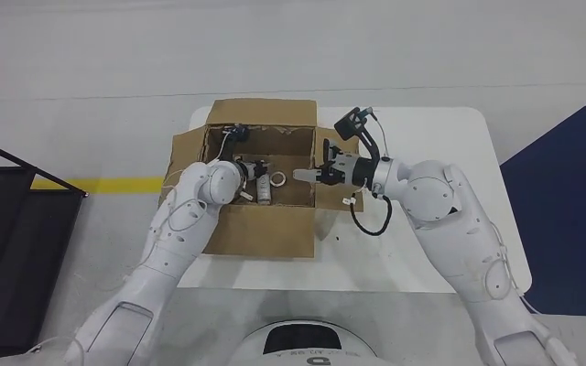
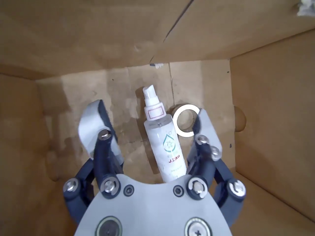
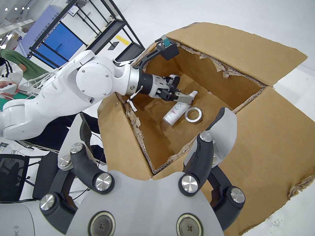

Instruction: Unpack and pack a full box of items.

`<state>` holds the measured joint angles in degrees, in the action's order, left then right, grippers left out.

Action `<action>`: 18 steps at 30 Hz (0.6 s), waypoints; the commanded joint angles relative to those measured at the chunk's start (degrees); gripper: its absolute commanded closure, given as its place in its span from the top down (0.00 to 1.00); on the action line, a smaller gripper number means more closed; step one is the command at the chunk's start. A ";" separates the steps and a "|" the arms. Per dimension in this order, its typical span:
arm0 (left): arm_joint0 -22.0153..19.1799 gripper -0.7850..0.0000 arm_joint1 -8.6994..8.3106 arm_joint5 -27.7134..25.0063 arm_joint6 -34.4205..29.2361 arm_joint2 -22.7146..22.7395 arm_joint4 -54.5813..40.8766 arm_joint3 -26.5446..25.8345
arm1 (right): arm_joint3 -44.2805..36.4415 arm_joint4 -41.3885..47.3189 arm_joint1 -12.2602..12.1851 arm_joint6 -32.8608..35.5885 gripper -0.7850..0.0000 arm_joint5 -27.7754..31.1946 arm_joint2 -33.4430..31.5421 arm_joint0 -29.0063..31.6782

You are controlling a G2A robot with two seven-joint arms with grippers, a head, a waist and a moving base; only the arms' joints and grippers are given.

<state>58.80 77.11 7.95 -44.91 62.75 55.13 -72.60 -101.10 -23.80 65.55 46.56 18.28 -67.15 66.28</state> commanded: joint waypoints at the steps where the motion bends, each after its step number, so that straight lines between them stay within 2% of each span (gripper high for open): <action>1: 0.20 1.00 -0.01 0.44 0.37 -0.65 1.98 -0.56 | 0.00 0.00 0.00 0.00 1.00 0.00 0.00 0.00; 6: 0.67 1.00 0.06 0.10 -0.81 -2.04 4.10 -1.26 | 0.00 0.00 0.00 0.00 1.00 0.00 0.00 0.00; 11: -0.44 1.00 0.46 0.88 -3.94 -2.75 2.56 0.85 | 0.00 0.00 0.00 0.00 1.00 0.00 0.00 0.00; 18: -2.14 0.98 1.14 2.18 -4.61 -4.37 2.41 3.65 | 0.00 0.00 0.00 0.00 1.00 0.00 0.00 0.00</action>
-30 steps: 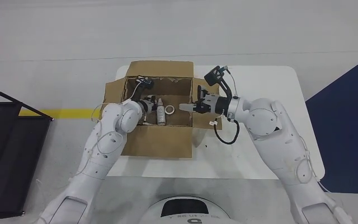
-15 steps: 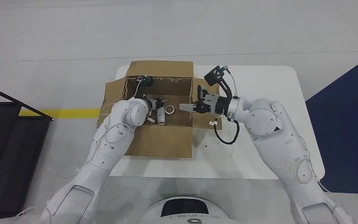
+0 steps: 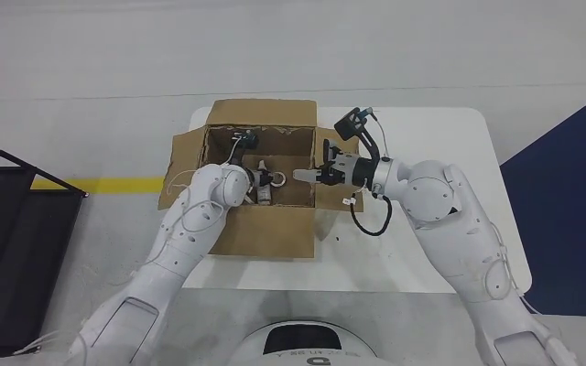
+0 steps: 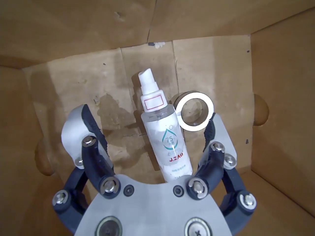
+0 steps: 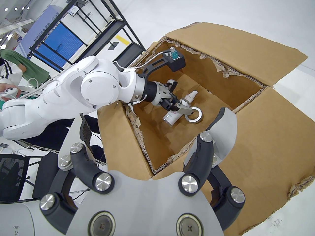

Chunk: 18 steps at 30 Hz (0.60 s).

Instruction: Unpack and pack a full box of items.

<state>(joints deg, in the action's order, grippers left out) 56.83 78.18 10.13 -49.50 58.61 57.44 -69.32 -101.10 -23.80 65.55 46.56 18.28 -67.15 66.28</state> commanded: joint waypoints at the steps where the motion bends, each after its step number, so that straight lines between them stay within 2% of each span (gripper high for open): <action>1: -0.35 0.98 0.16 0.06 -0.04 -0.46 0.08 0.75 | 0.00 0.00 0.00 0.00 1.00 0.00 0.00 0.00; 4: -0.89 0.92 0.45 -0.08 0.10 -1.20 0.09 2.05 | 0.00 0.00 0.00 0.00 1.00 0.00 0.00 0.00; 5: -1.08 0.87 0.55 -0.16 0.05 -1.41 -0.06 2.43 | 0.00 0.00 0.00 0.00 1.00 0.00 0.00 0.00; 7: -1.48 0.66 0.74 -0.18 0.11 -1.71 -0.36 3.11 | 0.00 0.00 0.00 0.00 1.00 0.00 0.00 0.00; 8: -1.66 0.51 0.82 -0.20 0.20 -1.81 -0.53 3.39 | 0.00 0.00 0.00 0.00 1.00 0.00 0.00 0.00; 9: -1.83 0.45 0.90 -0.19 0.23 -1.93 -0.64 3.62 | 0.00 0.00 0.00 0.00 1.00 0.00 0.00 0.00; 11: -2.12 0.24 1.04 -0.31 0.21 -2.08 -0.98 3.89 | 0.00 0.00 0.00 0.00 1.00 0.00 0.00 0.00; 12: -2.21 0.04 1.09 -0.35 0.24 -2.10 -1.13 4.00 | 0.00 0.00 0.00 0.00 1.00 0.00 0.00 0.00; 13: -2.27 0.00 1.14 -0.50 0.28 -2.15 -1.25 4.08 | 0.00 0.00 0.00 0.00 1.00 0.00 0.00 0.00; 18: -2.36 0.00 1.28 -1.02 0.45 -2.26 -1.58 4.66 | 0.00 0.00 0.00 0.00 1.00 0.00 0.00 0.00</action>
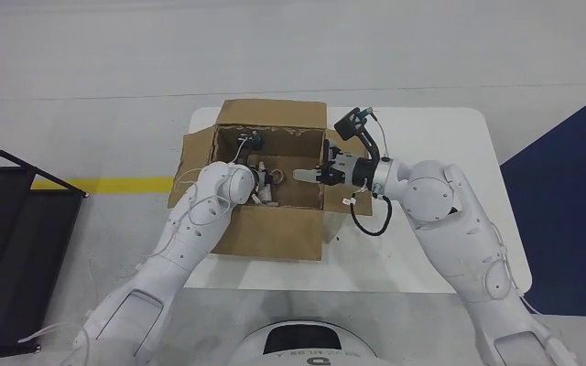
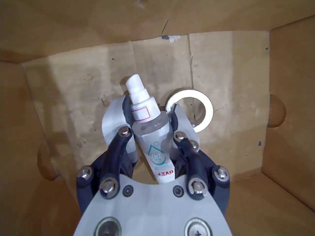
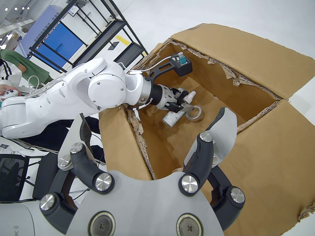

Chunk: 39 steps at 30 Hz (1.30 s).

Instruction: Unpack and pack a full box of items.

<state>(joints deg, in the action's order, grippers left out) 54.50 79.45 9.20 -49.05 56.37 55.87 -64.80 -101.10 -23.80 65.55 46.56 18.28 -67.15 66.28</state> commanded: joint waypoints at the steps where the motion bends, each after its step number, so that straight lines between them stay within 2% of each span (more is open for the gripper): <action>1: -0.07 0.00 0.04 -0.14 0.04 -0.01 -0.02 0.23 | 0.00 0.00 0.00 0.00 1.00 0.00 0.00 0.00; 5: -0.21 0.00 -0.08 -0.62 0.85 0.47 0.66 -0.43 | 0.00 0.00 0.00 0.00 1.00 0.00 0.00 0.00; 9: 1.21 0.00 -0.78 -1.89 4.40 2.03 3.38 -5.58 | 0.00 0.00 0.00 0.00 1.00 0.00 0.00 0.00; 17: 9.53 0.00 -3.20 -4.76 8.97 8.69 9.26 -21.05 | 0.00 0.00 0.00 0.00 1.00 0.00 0.00 0.00; 24: 16.88 0.00 -4.52 -9.93 17.68 12.94 11.76 -29.65 | 0.00 0.00 0.00 0.00 1.00 0.00 0.00 0.00; 29: 18.97 0.00 -4.97 -17.48 18.32 17.55 -0.98 -30.76 | 0.00 0.00 0.00 0.00 1.00 0.00 0.00 0.00; 33: 18.39 0.00 -5.39 -23.22 14.76 21.10 -11.98 -29.18 | 0.00 0.00 0.00 0.00 1.00 0.00 0.00 0.00; 39: 16.81 0.00 -5.88 -27.72 10.08 24.05 -24.22 -26.75 | 0.00 0.00 0.00 0.00 1.00 0.00 0.00 0.00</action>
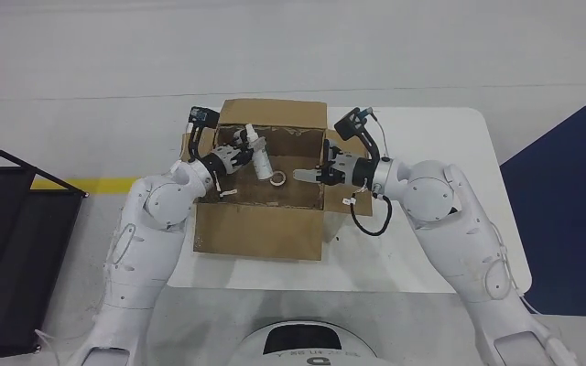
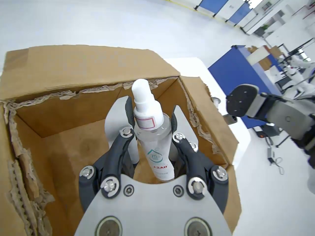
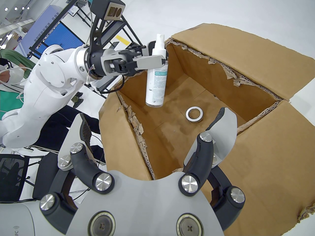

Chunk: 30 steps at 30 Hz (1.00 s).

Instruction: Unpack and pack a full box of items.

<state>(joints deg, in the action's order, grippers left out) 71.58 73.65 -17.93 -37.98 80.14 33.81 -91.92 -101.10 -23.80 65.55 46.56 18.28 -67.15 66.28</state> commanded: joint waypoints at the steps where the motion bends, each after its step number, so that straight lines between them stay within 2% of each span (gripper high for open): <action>1: -0.61 0.00 -0.17 -1.02 -2.14 0.57 -3.81 0.73 | 0.00 0.00 0.00 0.00 1.00 0.00 0.00 0.00; 4: -1.63 0.00 -0.39 -2.54 -6.03 0.99 -10.22 1.88 | 0.00 0.00 0.00 0.00 1.00 0.00 0.00 0.00; 7: -2.66 0.00 -0.74 -4.07 -8.45 1.21 -11.76 2.03 | -0.19 -1.93 0.04 0.02 1.00 -1.46 0.98 0.16; 15: -2.40 0.00 -1.12 -5.75 -7.36 -1.14 -9.60 -0.46 | 0.40 -6.37 1.35 0.46 1.00 -9.18 8.05 -4.28; 21: -1.99 0.00 -1.40 -7.09 -5.36 -1.79 -9.75 -1.56 | 3.33 -4.71 2.56 -0.77 1.00 -12.64 11.67 -7.32; 26: -1.58 0.00 -1.69 -8.05 -3.90 -2.11 -9.17 -2.60 | 5.41 -1.66 3.58 -0.87 0.99 -12.05 14.51 -9.70; 30: -1.34 0.00 -1.86 -8.55 -3.23 -2.64 -9.64 -2.90 | 6.96 -1.09 4.05 -1.31 0.91 -12.00 15.43 -11.05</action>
<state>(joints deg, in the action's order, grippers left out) 70.23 71.83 -26.33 -41.21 77.66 24.46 -94.84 -94.46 -24.84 69.52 45.36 6.53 -51.86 55.47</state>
